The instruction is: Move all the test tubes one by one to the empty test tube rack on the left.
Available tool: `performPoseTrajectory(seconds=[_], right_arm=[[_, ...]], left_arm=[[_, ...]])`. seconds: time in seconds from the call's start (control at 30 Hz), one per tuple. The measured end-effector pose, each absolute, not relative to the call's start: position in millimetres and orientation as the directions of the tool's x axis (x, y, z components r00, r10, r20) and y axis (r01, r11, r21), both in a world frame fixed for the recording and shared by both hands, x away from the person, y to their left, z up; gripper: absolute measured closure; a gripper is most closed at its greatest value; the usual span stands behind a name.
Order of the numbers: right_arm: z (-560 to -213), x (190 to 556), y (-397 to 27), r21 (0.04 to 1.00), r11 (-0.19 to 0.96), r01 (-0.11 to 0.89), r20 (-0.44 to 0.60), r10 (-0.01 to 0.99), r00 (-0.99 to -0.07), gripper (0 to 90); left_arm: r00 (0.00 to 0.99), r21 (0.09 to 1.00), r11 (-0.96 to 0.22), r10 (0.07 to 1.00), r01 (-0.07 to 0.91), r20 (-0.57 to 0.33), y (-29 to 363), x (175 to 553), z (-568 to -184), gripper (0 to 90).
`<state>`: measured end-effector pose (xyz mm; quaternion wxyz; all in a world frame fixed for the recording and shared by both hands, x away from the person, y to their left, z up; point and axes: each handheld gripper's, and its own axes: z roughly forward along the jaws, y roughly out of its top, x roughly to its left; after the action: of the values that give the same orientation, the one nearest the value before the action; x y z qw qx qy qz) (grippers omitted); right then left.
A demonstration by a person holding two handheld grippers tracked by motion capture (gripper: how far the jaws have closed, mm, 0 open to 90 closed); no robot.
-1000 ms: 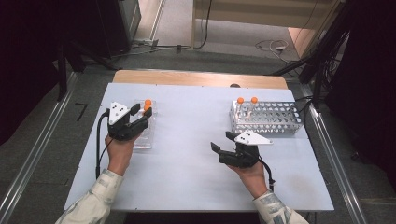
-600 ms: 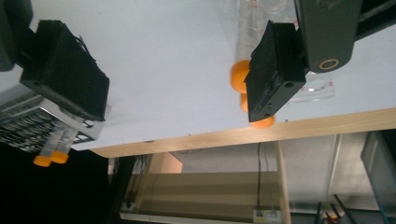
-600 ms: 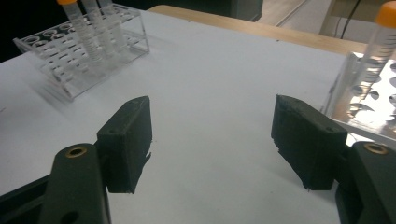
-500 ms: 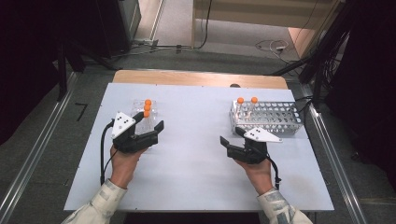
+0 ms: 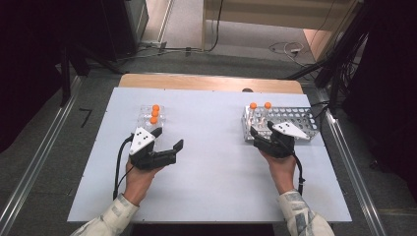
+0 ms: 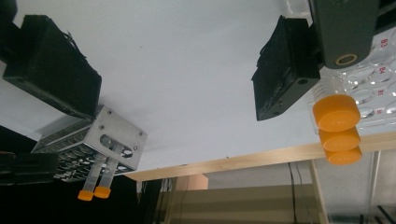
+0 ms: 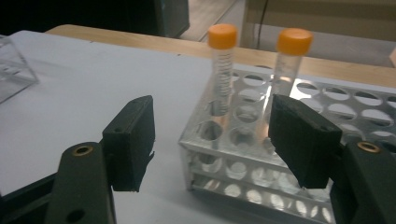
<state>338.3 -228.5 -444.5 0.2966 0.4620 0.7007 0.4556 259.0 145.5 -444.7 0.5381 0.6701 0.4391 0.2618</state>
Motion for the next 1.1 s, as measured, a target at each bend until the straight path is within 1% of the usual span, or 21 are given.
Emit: performPoseTrajectory(seconds=[0.27,0.5,0.67,0.8,1.0,1.1], right_arm=[[-445.3,362.5,-236.6,0.914,0.138,0.382,-0.01,0.948,-0.318,38.0],[-447.7,384.9,-238.9,0.906,0.144,0.399,-0.034,0.962,-0.271,47.6],[-451.1,394.1,-235.4,0.905,0.161,0.395,-0.052,0.961,-0.271,53.6],[-453.0,398.4,-233.3,0.907,0.147,0.394,-0.042,0.964,-0.262,57.5],[-458.0,404.1,-232.5,0.903,0.136,0.407,-0.035,0.969,-0.246,60.1],[-460.3,406.1,-232.1,0.901,0.144,0.409,-0.042,0.968,-0.249,63.1]], left_arm=[[0.492,0.951,-0.047,0.863,0.304,-0.115,141.3,256.8,-446.6,15.1],[0.498,0.952,-0.048,0.86,0.301,-0.114,141.0,256.3,-446.4,15.2],[0.503,0.952,-0.053,0.857,0.302,-0.111,139.3,255.8,-446.8,15.2],[0.506,0.953,-0.05,0.855,0.3,-0.114,139.4,255.6,-446.5,15.2],[0.507,0.952,-0.052,0.854,0.302,-0.114,138.2,255.4,-446.8,15.3],[0.508,0.952,-0.05,0.853,0.303,-0.117,138.2,255.3,-446.7,15.3]])
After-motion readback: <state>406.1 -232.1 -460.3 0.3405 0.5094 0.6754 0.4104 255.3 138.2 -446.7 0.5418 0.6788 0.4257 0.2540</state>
